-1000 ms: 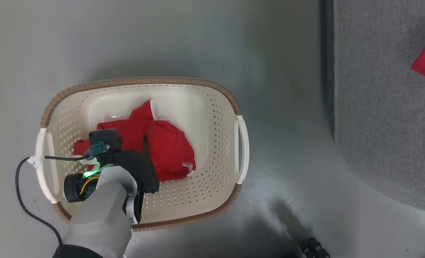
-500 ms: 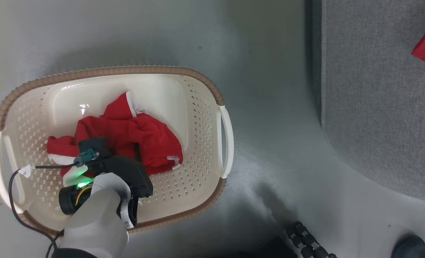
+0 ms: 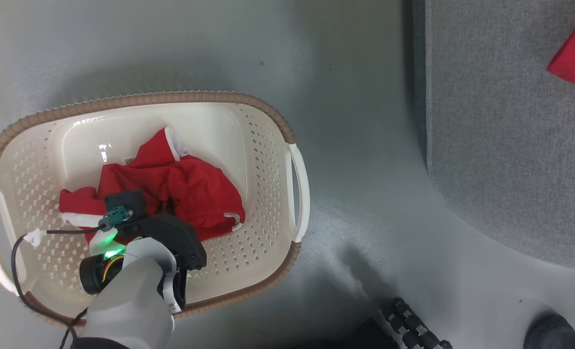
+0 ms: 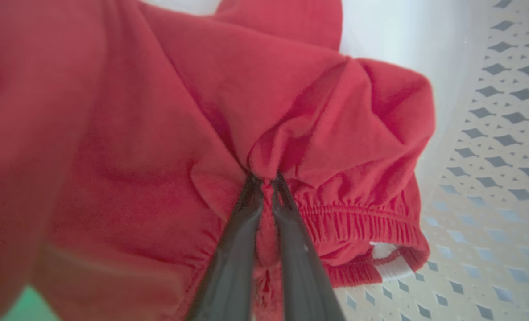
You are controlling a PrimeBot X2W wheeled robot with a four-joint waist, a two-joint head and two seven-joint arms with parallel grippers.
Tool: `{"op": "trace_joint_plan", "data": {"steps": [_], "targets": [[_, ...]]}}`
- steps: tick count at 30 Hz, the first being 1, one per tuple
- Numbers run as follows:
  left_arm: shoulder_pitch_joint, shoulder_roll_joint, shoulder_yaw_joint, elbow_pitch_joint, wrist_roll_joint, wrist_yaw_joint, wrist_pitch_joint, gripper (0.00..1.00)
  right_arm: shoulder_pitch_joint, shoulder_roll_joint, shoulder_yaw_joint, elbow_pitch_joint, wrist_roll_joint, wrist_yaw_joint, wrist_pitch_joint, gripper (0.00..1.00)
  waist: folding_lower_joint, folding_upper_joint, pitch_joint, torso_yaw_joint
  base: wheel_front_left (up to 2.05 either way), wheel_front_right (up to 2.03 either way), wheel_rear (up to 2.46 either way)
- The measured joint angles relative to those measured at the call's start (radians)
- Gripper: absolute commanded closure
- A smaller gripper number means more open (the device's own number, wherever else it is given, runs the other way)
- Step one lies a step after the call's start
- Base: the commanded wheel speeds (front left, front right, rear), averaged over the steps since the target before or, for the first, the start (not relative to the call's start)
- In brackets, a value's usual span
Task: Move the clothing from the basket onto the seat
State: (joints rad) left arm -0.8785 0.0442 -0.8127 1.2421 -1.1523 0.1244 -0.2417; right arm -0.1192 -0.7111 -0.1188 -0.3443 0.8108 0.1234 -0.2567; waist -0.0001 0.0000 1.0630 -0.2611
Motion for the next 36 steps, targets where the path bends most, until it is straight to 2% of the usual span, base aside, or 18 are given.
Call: {"op": "trace_joint_plan", "data": {"steps": [8,18,27,36], "targets": [[0.035,0.001,-0.018,-0.065,-0.08,0.0,-0.008,1.0,-0.035,0.0,0.017,0.04,0.0,0.0,0.0,0.0,0.0,0.0,-0.037,0.016,0.0,0.0,0.0],[0.108,0.001,0.004,-0.163,-0.147,0.0,-0.008,1.0,-0.032,0.0,0.045,0.071,0.0,0.0,0.0,0.0,0.0,0.0,-0.143,0.061,0.0,0.0,0.0],[0.147,-0.002,0.043,-0.217,-0.144,0.0,-0.008,1.0,-0.006,0.012,0.074,0.105,-0.001,0.0,0.0,0.0,0.0,0.0,-0.266,0.111,0.0,0.0,0.0],[0.177,-0.005,0.113,-0.236,-0.076,0.0,-0.008,1.0,0.023,0.04,0.089,0.138,-0.01,0.0,0.0,0.0,-0.0001,-0.0001,-0.383,0.153,0.0,0.0,0.0]]}}
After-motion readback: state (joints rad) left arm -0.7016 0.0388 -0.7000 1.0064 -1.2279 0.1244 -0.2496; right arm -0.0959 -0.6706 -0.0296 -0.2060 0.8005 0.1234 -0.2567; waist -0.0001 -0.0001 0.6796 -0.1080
